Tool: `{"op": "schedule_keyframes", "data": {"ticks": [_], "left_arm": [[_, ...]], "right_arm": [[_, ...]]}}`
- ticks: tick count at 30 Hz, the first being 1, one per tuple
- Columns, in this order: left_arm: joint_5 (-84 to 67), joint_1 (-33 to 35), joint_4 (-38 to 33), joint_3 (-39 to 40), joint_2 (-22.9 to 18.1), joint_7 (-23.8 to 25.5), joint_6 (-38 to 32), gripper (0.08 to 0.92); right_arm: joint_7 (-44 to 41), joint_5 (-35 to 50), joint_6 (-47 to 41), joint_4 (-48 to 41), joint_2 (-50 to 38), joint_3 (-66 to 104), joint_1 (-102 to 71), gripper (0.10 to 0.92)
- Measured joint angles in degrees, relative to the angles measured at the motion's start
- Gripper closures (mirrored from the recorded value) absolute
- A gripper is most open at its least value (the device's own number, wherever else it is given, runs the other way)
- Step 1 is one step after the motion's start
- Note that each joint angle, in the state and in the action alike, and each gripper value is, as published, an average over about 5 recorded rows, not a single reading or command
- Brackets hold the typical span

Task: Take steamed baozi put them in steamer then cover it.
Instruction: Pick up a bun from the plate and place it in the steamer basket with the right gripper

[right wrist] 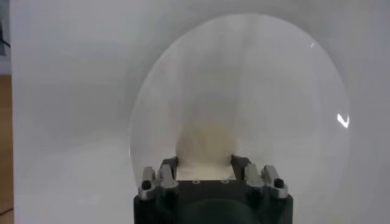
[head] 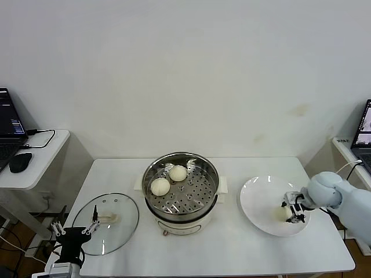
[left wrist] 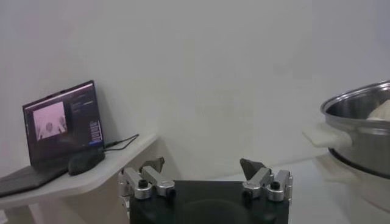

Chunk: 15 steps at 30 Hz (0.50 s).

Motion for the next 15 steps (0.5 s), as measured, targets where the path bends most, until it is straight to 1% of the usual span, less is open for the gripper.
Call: {"op": "schedule_keyframes", "data": {"ticks": [8,15], "left_arm": [[-0.11,-0.45,-0.18,0.34,0.47,0.01,-0.02,0.177],[-0.27,-0.79,-0.21,0.37,0.88,0.07,0.11,0.177]], "right_arm": [[-1.08,5.55,-0.74,0.93,-0.55,-4.17,11.24,0.474],[-1.38,11.79,-1.11,1.53,1.94,-10.71,24.72,0.474]]}}
